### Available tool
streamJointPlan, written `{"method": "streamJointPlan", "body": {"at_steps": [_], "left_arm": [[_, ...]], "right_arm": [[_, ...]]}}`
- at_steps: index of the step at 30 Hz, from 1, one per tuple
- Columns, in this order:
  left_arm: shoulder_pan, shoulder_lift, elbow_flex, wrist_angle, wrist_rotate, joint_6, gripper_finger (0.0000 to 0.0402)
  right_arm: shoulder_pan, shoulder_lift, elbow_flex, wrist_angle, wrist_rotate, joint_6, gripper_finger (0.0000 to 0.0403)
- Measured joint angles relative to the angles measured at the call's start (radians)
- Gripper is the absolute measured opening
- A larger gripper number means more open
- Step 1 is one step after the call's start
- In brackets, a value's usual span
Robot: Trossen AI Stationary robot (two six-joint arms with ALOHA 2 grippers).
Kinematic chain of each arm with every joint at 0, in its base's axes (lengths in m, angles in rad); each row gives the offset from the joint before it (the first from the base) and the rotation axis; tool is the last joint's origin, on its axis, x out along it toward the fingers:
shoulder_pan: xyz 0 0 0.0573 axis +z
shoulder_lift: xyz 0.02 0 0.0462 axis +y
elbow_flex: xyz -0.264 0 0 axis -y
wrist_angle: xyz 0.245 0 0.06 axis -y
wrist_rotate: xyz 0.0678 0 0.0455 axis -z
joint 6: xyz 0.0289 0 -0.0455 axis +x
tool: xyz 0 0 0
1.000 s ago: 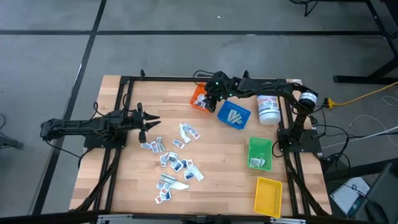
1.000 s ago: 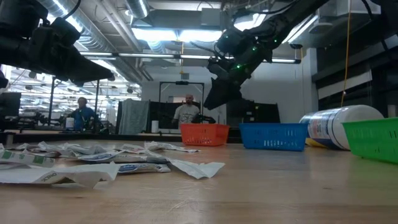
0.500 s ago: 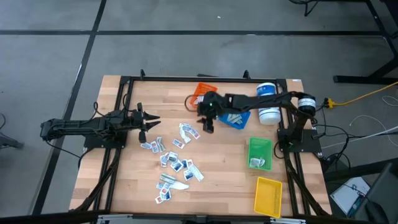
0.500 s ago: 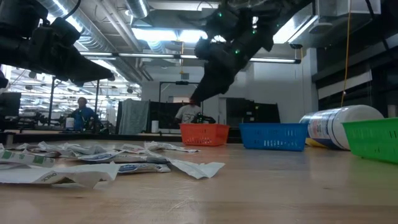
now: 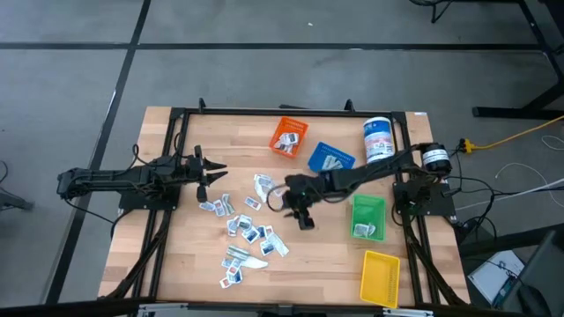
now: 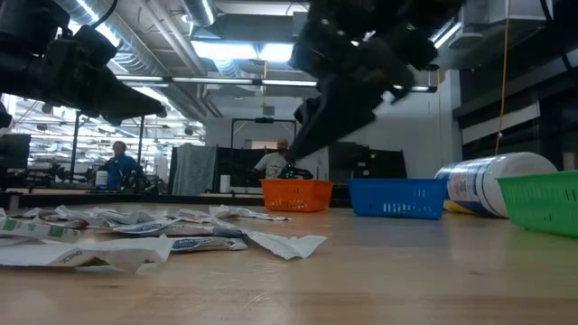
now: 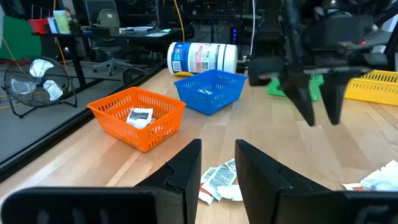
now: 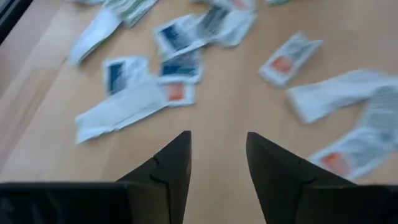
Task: Pick & Place First Aid Supplies
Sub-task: Put the orange ointment pack into the yellow basket
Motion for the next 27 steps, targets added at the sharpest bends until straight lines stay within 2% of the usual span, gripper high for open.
{"method": "streamJointPlan", "body": {"at_steps": [6, 12, 17, 22, 27], "left_arm": [[0.000, 0.000, 0.000, 0.000, 0.000, 0.000, 0.0091], [0.000, 0.000, 0.000, 0.000, 0.000, 0.000, 0.0093], [0.000, 0.000, 0.000, 0.000, 0.000, 0.000, 0.0091], [0.000, 0.000, 0.000, -0.001, 0.000, 0.000, 0.0093], [0.000, 0.001, 0.000, 0.000, 0.000, 0.000, 0.0091]], "right_arm": [[0.057, 0.000, -0.091, 0.047, 0.007, -0.058, 0.0154], [0.083, 0.006, -0.106, 0.083, 0.010, -0.138, 0.0154], [0.124, 0.046, -0.105, 0.154, 0.076, -0.145, 0.0154], [0.155, 0.122, 0.001, 0.108, 0.077, -0.132, 0.0154], [0.156, 0.146, 0.110, -0.030, 0.099, -0.121, 0.0154]]}}
